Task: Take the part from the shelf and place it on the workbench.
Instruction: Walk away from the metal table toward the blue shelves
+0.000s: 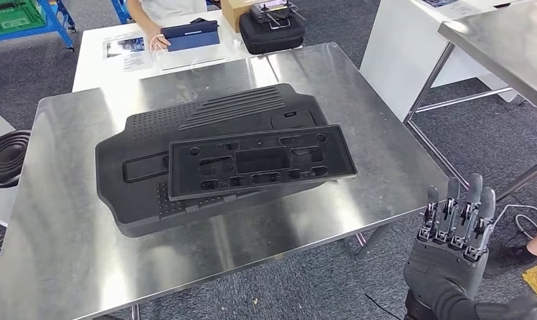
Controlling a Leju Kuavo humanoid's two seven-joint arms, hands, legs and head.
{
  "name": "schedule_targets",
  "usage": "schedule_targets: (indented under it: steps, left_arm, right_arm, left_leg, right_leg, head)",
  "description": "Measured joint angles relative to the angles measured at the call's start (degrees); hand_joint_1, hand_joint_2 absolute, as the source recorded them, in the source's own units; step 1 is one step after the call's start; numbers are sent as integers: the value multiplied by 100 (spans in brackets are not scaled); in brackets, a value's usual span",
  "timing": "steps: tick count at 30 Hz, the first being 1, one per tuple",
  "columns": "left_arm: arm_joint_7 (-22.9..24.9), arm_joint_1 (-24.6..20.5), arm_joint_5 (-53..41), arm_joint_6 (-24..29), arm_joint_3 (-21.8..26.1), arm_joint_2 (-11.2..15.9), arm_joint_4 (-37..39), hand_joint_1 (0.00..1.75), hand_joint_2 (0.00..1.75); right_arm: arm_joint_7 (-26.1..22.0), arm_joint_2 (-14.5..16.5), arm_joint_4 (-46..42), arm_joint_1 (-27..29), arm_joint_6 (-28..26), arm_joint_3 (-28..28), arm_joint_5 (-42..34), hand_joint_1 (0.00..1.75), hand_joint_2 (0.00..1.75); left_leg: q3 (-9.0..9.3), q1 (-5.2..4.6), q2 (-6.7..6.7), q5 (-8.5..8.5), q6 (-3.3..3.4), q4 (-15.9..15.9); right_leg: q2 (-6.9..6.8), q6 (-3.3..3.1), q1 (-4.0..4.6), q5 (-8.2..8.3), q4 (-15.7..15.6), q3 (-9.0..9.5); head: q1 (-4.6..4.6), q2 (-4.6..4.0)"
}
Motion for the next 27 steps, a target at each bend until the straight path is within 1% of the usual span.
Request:
schedule_targets:
  steps: [1,2,3,5,6,7,8,9,10,11,12,13,15,16,17,18,19,20,21,22,23,24,25,26,27]
  left_arm:
    - [1,0,-1,1,0,1,0,0,0]
    - [1,0,-1,1,0,2,0,0,0]
    - [1,1,-2,2,0,2,1,0,0]
    - [1,2,-2,2,0,2,2,0,0]
    - [1,4,-2,2,0,2,2,0,0]
    - [1,7,-2,2,0,2,2,0,0]
    - [1,9,-2,2,0,2,2,0,0]
    - [1,9,-2,2,0,2,2,0,0]
    - [1,7,-2,2,0,2,2,0,0]
    - [1,3,-2,1,0,2,2,0,0]
    - [1,0,-2,1,0,2,2,0,0]
    - [1,-1,-2,0,0,2,2,0,0]
    - [1,2,-2,-2,0,2,2,0,0]
    - [1,1,-2,-4,1,2,2,0,0]
    - [0,0,-2,-7,1,3,2,0,0]
    - [-1,-3,-2,-8,2,5,2,0,0]
    - [-3,-6,-3,-9,4,7,2,0,0]
    - [-4,-6,-5,-9,5,9,2,0,0]
    - [-5,-6,-8,-10,8,10,2,0,0]
    - [-5,-4,-13,-11,10,10,2,0,0]
    - [-5,-2,-20,-13,12,9,2,0,0]
    - [-5,-1,-27,-15,14,5,2,0,0]
    - [-8,-1,-34,-16,16,1,2,0,0]
    - [-10,-2,-40,-16,19,-8,2,0,0]
    - [-17,-3,-44,-17,22,-15,2,0,0]
  right_arm:
    - [1,4,-1,1,0,-2,1,0,0]
    - [1,10,-1,2,0,-3,1,0,0]
    - [1,18,-1,3,0,-4,2,0,0]
    - [1,29,-1,5,0,-5,2,0,0]
    - [1,32,-1,7,1,-5,3,0,0]
    - [1,33,-1,8,1,-5,3,0,0]
    - [1,33,-1,9,1,-5,3,0,0]
    - [1,34,-1,10,0,-5,3,0,0]
    - [1,36,-1,10,0,-5,3,0,0]
    - [1,37,-1,9,0,-5,2,0,0]
    - [2,39,-1,9,0,-6,2,0,0]
    - [5,42,-1,8,0,-7,1,0,0]
    - [17,47,-1,9,-1,-8,-9,0,0]
    - [28,49,-1,10,-3,-14,-14,0,0]
    - [38,49,-1,10,-7,-23,-18,0,0]
    - [49,49,-1,9,-14,-38,-19,0,0]
    - [63,50,0,10,-26,-56,-16,0,0]
    - [75,51,1,10,-41,-71,-11,0,0]
    - [87,52,2,11,-58,-82,-2,0,0]
    - [97,54,3,11,-78,-87,9,0,0]
    - [104,55,4,12,-96,-90,21,0,0]
    - [109,56,5,11,-110,-92,37,0,0]
    - [113,59,5,10,-124,-94,52,0,0]
    - [115,63,5,10,-140,-96,68,0,0]
    - [120,72,4,10,-156,-97,82,0,0]
  left_leg:
    - [-12,15,2,-43,-26,44]
    - [-65,26,4,-155,-48,182]
    - [-167,33,6,-329,-65,430]
    - [-493,34,8,-744,-86,1171]
    - [-628,34,8,-861,-91,1477]
    - [-683,34,8,-868,-90,1612]
    - [-628,35,8,-762,-85,1526]
    - [-464,39,8,-572,-78,1226]
    - [-258,46,7,-392,-74,835]
    - [-82,44,0,-261,-67,491]
    - [25,40,-8,-191,-54,264]
    - [54,28,-16,-179,-35,172]
    - [18,2,-23,-145,38,163]
    - [1,-1,-20,-118,83,156]
    - [-18,2,-17,-87,130,146]
    - [-43,7,-14,-59,173,137]
    - [-74,3,-11,-38,204,137]
    - [-108,-7,-7,-20,229,138]
    - [-140,-21,-3,-2,247,139]
    - [-166,-37,1,14,258,140]
    - [-185,-54,2,30,264,140]
    - [-196,-70,1,45,265,140]
    - [-201,-80,-1,59,263,140]
    - [-205,-100,-3,69,256,144]
    - [-209,-114,-3,80,242,147]
  right_leg:
    - [-1,-37,-8,8,-2,-2]
    - [-6,-76,-21,16,-10,-1]
    - [-12,-109,-30,22,-15,0]
    - [-23,-148,-8,23,-10,-10]
    - [-25,-154,2,24,-7,-16]
    - [-25,-154,9,24,-2,-19]
    - [-23,-153,10,24,5,-18]
    - [-20,-151,5,23,15,-15]
    - [-18,-145,4,20,29,-15]
    - [-15,-130,22,15,53,-23]
    - [-14,-106,37,16,68,-36]
    - [-14,-75,51,23,74,-49]
    - [-12,-5,50,55,59,-70]
    - [-13,17,42,35,87,-104]
    - [-15,20,39,-40,199,-170]
    - [-16,4,41,-181,440,-291]
    - [-19,-23,39,-368,800,-461]
    - [-19,-44,41,-557,1224,-645]
    - [-19,-48,44,-700,1593,-801]
    - [-19,-33,48,-765,1789,-867]
    - [-20,-7,55,-742,1743,-807]
    - [-20,16,69,-647,1455,-621]
    - [-21,20,95,-520,1005,-343]
    - [-24,-3,127,-405,562,-80]
    - [-27,-38,155,-322,233,107]
  head:
    - [-1,0]
    - [-6,0]
    - [-12,0]
    - [-21,0]
    - [-21,0]
    - [-21,0]
    - [-22,0]
    - [-22,0]
    - [-24,0]
    - [-26,0]
    - [-20,0]
    - [-16,0]
    - [-2,0]
    - [-3,0]
    - [3,0]
    - [9,0]
    - [14,0]
    - [19,0]
    - [19,0]
    - [19,0]
    - [19,0]
    - [19,0]
    - [20,0]
    - [16,0]
    - [15,0]
